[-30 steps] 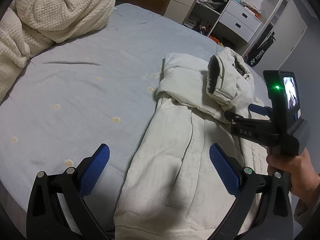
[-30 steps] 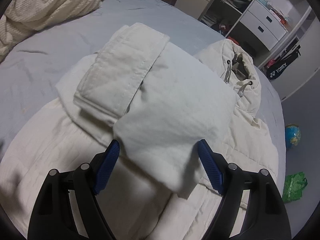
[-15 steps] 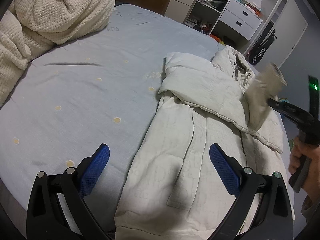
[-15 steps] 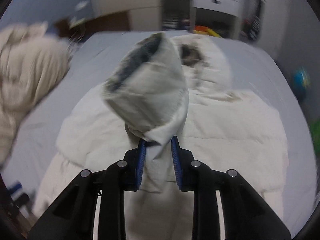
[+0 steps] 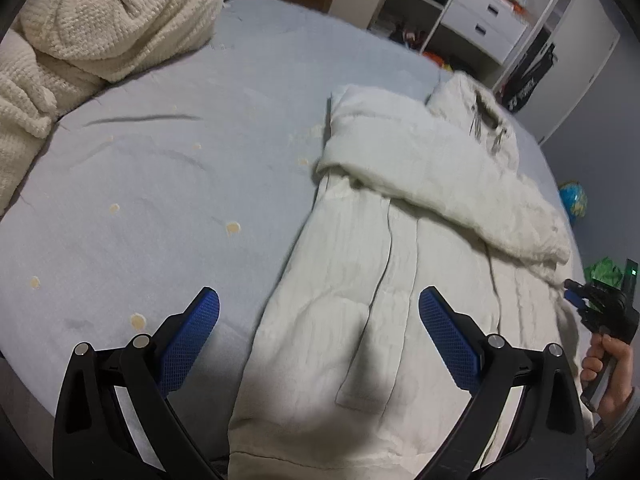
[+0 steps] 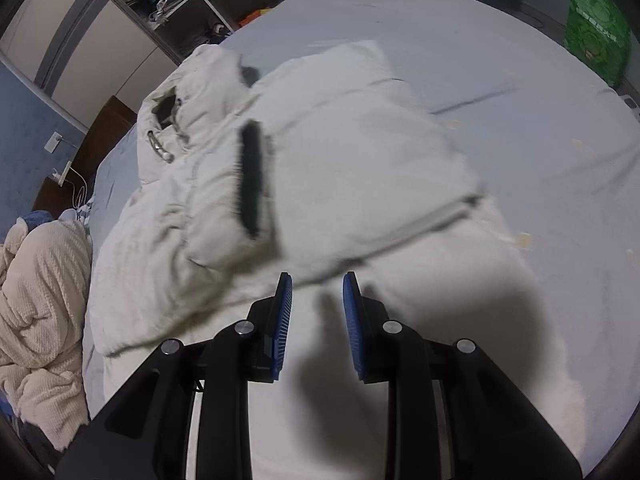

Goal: Fold large clothes

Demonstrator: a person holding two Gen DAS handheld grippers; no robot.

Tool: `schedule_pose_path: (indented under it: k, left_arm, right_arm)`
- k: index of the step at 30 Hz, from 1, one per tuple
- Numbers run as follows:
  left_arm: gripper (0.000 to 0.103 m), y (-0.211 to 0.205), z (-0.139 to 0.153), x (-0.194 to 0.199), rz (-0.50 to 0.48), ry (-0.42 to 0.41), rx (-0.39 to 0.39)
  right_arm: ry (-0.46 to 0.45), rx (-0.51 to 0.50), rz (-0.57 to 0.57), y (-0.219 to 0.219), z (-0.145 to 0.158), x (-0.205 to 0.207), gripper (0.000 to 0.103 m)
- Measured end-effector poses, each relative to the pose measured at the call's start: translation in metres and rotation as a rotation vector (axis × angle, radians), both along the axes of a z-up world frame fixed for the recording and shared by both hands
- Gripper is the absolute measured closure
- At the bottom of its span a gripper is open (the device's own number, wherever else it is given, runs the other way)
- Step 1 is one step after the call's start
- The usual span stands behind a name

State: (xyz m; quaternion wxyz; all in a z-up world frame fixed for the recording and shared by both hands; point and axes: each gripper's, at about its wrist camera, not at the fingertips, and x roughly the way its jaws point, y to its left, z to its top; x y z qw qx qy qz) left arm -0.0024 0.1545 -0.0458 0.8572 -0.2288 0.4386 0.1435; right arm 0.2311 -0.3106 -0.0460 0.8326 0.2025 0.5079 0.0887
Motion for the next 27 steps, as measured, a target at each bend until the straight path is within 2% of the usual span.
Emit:
schedule_pose_path:
  k: [2,5,9,15,20,24,27]
  left_arm:
    - [0.007,-0.003,-0.004,0.006,-0.017,0.045,0.01]
    - [0.007,-0.011,-0.005,0.011,-0.042,0.063,0.05]
    - [0.007,-0.018,-0.007,0.014,-0.073,0.083,0.076]
    - [0.007,-0.024,-0.012,0.033,-0.128,0.169,0.058]
    - [0.007,-0.034,0.011,0.069,-0.185,0.104,0.076]
    - [0.007,-0.035,0.026,0.116,-0.196,0.029,0.089]
    - [0.007,-0.033,0.029,0.154,-0.188,-0.033,0.07]
  right_arm:
    - [-0.003,0.007,0.002,-0.018,0.0,-0.004,0.08]
    - [-0.021,0.013,0.005,-0.038,0.006,-0.004,0.078]
    - [-0.067,0.024,0.025,-0.046,0.023,0.01,0.057]
    - [-0.111,0.038,0.104,-0.038,0.052,0.055,0.048]
    - [-0.117,0.013,0.165,-0.027,0.065,0.102,0.042]
    - [-0.099,0.017,0.212,-0.015,0.065,0.144,0.041]
    - [-0.092,0.036,0.265,0.001,0.063,0.184,0.041]
